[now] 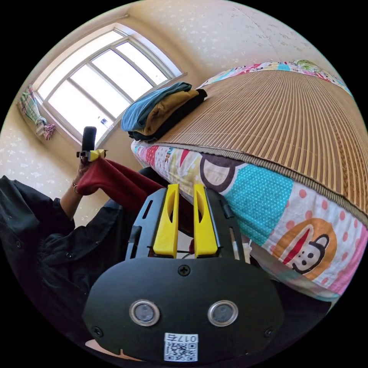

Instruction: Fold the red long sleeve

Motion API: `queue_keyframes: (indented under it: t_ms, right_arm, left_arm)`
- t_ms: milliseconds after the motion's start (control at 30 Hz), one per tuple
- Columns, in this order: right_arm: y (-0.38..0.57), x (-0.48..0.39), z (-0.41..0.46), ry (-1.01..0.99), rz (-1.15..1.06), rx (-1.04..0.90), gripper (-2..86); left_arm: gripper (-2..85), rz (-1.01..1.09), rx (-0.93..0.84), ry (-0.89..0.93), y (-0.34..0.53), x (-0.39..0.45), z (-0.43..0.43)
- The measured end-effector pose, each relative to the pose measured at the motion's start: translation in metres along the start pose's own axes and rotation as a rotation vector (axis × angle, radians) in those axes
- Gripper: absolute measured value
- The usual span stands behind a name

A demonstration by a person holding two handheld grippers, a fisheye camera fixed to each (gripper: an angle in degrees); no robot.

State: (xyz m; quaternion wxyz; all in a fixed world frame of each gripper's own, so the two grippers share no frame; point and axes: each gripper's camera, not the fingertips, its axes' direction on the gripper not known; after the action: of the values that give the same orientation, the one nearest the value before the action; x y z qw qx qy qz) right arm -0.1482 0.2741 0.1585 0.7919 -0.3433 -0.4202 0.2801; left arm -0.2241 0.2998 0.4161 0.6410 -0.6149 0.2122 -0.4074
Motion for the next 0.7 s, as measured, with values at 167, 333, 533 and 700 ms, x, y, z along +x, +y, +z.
queue_keyframes:
  t_ms: [167,333,533,700]
  right_arm:
    - [0.014,-0.015,0.006,-0.250,-0.123,-0.020,11.9]
    - [0.019,-0.042,0.051,-0.196,-0.203,-0.224,14.1]
    - [0.031,-0.053,0.072,-0.125,-0.226,-0.318,14.5]
    - [0.024,-0.003,0.044,-0.239,-0.058,-0.184,14.1]
  left_arm:
    - [-0.9,0.429,0.928,0.675,0.055,0.025,-0.157]
    - [-0.3,-0.074,0.516,-0.148,0.051,0.015,-0.156]
    - [13.7,-0.214,-0.155,-0.383,0.037,-0.010,-0.022]
    - [17.3,-0.174,-0.708,-0.563,0.058,-0.014,0.096]
